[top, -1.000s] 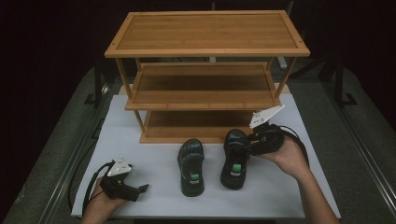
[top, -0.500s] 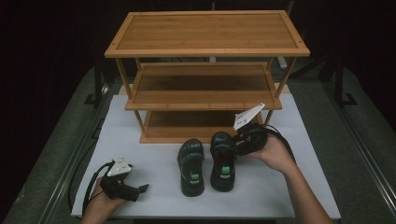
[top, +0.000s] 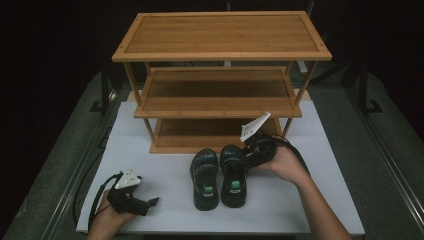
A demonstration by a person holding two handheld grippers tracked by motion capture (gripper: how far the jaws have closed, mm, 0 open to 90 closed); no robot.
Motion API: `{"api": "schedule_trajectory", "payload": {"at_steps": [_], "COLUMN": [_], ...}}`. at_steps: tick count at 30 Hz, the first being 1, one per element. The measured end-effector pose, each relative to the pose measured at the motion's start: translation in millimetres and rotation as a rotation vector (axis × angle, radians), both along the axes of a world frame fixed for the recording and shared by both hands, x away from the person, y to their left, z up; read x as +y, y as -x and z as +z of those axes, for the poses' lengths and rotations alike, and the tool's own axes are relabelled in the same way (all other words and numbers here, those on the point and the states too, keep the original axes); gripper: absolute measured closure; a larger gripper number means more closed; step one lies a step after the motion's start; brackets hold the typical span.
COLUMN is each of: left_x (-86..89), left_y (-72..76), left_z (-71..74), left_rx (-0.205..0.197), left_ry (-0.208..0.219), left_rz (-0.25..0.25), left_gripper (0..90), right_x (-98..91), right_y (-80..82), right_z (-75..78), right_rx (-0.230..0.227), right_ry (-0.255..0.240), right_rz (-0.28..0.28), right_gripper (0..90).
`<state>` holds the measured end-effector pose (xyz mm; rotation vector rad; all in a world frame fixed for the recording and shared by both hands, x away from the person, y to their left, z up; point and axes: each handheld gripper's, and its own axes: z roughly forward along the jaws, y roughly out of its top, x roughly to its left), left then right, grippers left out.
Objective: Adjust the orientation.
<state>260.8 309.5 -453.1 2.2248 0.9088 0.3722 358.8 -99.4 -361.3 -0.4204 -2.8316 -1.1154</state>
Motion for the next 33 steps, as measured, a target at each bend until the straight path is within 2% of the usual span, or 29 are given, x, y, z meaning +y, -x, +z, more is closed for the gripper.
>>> {"api": "schedule_trajectory", "payload": {"at_steps": [14,20,21,24,27,33], "left_x": [0.2,0.2,0.2,0.2,0.1,-0.1], "left_y": [0.0,-0.1,-0.1,0.0,0.0,0.0], "left_z": [0.1,0.1,0.1,0.1,0.0,-0.1], "left_rx": [0.001,0.001,0.001,0.000,0.000,-0.002], "left_ry": [-0.002,-0.002,-0.003,-0.002,-0.001,0.001], "left_rz": [-0.002,-0.003,-0.003,-0.002,-0.002,0.000], "left_gripper": [0.0,0.0,0.0,0.0,0.0,0.0], "right_x": [5.9,5.8,5.2,2.3,-0.9,-7.3], "right_y": [-5.5,-6.3,-6.1,-6.1,-3.3,4.0], "right_z": [-15.4,-17.8,-18.2,-17.9,-14.0,-7.0], "right_rx": [0.026,0.034,0.030,0.046,0.011,-0.020], "right_ry": [0.025,0.010,0.007,-0.026,-0.023,-0.029], "right_rz": [-0.004,0.001,0.003,-0.009,-0.029,-0.093], "right_gripper": [67.0,66.4,65.1,53.8,48.8,37.1]}}
